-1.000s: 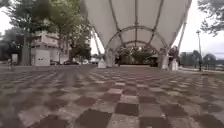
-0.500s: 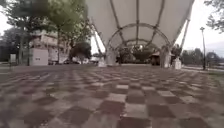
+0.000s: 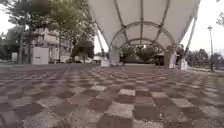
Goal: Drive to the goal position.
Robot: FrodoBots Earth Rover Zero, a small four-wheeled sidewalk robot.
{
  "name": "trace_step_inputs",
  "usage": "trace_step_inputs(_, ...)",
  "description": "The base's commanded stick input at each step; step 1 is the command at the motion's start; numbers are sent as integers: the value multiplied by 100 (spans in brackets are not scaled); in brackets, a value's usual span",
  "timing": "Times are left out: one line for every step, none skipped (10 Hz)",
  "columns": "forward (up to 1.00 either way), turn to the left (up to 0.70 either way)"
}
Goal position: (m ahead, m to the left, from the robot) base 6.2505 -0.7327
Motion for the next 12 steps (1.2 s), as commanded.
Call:
trace_step_inputs(85,-15)
trace_step_inputs(85,-29)
trace_step_inputs(85,-34)
trace_step_inputs(85,-34)
trace_step_inputs(85,-34)
trace_step_inputs(85,-34)
trace_step_inputs(85,-34)
trace_step_inputs(85,-34)
trace_step_inputs(85,-33)
trace_step_inputs(85,-29)
trace_step_inputs(85,-22)
trace_step_inputs(85,-15)
